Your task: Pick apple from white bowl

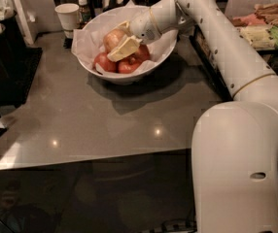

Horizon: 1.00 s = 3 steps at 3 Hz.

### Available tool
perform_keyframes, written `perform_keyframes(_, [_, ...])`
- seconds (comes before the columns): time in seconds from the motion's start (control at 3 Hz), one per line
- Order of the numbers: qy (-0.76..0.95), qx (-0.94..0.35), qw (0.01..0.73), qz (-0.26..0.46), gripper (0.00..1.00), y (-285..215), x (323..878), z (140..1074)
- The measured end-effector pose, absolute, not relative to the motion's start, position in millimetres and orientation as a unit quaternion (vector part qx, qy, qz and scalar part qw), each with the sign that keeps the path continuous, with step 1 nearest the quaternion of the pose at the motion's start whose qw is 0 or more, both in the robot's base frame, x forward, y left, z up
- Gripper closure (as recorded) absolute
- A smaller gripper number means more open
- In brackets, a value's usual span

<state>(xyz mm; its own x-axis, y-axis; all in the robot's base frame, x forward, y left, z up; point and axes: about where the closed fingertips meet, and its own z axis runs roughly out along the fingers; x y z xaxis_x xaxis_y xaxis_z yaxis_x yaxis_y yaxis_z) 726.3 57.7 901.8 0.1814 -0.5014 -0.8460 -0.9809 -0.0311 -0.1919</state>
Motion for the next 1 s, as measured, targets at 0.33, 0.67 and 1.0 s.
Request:
perform_keyframes(0.33, [0.535,-0.656,0.430,0.314,1.00,59.6,707.5,932.9])
perform_keyframes(0.67, [0.521,-0.656,0.439,0.324,1.00,55.4,678.4,960.9])
perform_keyframes(1.0, [0.536,-0.641,0.439,0.331,1.00,39.3,644.7,974.9])
